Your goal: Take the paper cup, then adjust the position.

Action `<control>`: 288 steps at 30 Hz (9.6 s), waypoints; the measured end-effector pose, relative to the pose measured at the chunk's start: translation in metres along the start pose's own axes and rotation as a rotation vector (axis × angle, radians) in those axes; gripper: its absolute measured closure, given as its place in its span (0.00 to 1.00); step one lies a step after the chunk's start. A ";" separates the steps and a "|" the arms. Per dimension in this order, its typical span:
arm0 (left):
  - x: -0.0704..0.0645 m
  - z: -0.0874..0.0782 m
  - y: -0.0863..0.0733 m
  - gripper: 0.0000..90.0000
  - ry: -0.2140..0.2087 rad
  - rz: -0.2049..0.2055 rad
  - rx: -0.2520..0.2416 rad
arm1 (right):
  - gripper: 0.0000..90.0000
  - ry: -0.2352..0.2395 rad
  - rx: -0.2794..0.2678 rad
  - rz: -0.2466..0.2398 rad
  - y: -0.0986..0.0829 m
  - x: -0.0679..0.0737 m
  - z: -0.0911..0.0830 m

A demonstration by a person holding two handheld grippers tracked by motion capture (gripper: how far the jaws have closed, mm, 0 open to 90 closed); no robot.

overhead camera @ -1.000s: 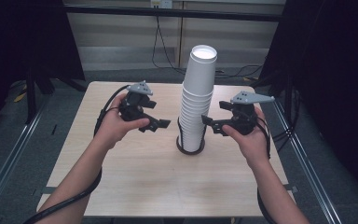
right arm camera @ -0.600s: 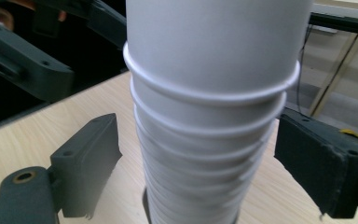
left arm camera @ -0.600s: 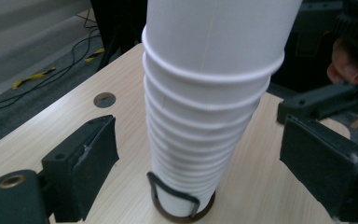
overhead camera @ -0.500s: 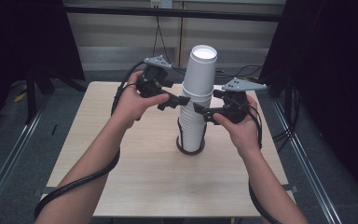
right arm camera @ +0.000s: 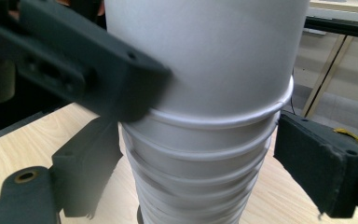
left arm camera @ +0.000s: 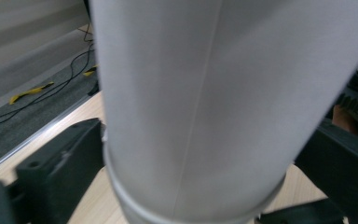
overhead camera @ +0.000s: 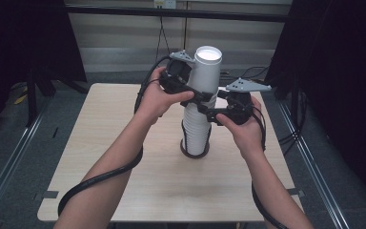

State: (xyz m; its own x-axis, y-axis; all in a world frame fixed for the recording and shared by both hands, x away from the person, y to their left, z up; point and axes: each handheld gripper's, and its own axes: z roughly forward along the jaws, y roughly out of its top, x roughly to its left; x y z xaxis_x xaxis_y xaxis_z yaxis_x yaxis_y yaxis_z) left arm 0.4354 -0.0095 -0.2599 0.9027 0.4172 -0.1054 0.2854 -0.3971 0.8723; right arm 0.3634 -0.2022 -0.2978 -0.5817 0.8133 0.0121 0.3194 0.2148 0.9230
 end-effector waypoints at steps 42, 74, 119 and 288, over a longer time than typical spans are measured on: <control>-0.011 -0.019 0.038 0.08 0.082 -0.007 -0.126 | 0.15 -0.014 0.011 -0.022 -0.001 0.001 0.002; -0.011 -0.042 0.046 0.09 0.079 -0.034 -0.202 | 0.16 -0.006 0.021 -0.027 -0.007 -0.001 0.003; 0.006 -0.116 -0.014 0.13 0.064 0.023 -0.099 | 0.16 0.045 0.031 -0.006 -0.045 -0.008 -0.019; -0.055 -0.013 -0.185 0.09 -0.267 0.349 0.401 | 0.25 0.583 0.534 -0.304 -0.069 0.065 0.009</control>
State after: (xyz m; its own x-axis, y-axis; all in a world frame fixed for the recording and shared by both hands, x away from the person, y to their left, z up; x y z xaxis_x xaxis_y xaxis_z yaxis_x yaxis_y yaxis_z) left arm 0.3286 0.0517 -0.4088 1.0000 0.0071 -0.0064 0.0095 -0.7732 0.6341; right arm 0.3099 -0.1590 -0.3644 -0.9454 0.3012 0.1248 0.3119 0.7245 0.6146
